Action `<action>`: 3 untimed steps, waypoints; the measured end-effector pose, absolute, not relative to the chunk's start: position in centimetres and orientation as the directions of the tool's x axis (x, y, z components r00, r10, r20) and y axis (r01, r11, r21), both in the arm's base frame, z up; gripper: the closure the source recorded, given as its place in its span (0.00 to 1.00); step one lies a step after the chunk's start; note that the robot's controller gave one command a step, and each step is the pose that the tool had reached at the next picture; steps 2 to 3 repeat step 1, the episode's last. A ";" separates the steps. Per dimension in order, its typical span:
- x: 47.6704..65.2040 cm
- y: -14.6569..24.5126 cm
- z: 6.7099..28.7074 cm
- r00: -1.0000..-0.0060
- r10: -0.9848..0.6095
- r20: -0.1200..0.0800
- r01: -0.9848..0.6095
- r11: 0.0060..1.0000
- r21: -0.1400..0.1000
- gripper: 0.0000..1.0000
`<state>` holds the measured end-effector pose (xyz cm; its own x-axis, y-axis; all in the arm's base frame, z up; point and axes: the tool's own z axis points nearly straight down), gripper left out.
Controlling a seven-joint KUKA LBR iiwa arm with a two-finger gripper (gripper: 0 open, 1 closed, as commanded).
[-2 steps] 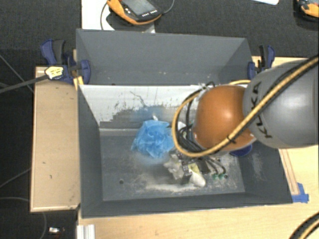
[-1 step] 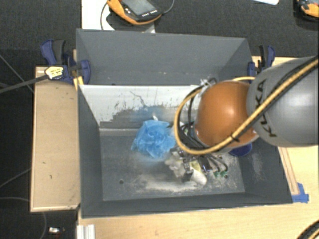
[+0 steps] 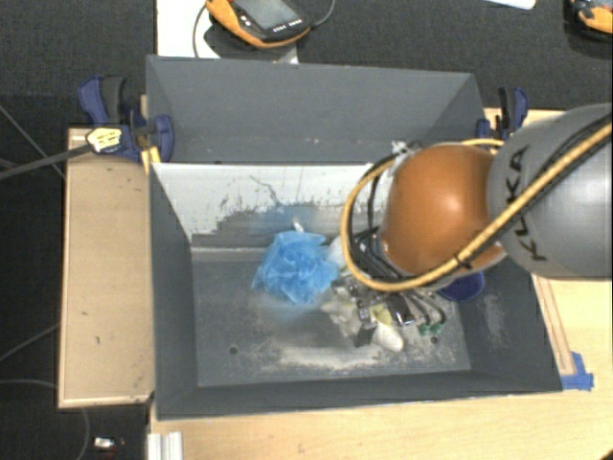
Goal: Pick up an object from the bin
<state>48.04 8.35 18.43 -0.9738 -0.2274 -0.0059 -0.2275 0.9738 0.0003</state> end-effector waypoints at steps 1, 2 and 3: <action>48.1 8.4 22.0 -0.974 -0.226 -0.007 -0.226 0.974 0.000 1.00; 48.1 8.4 22.0 -0.974 -0.226 -0.007 -0.226 0.974 0.000 1.00; 48.1 8.4 22.0 -0.974 -0.226 -0.007 -0.226 0.974 0.000 1.00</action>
Offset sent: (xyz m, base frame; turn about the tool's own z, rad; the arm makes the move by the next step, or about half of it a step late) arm 0.0006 0.0000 0.0490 0.0014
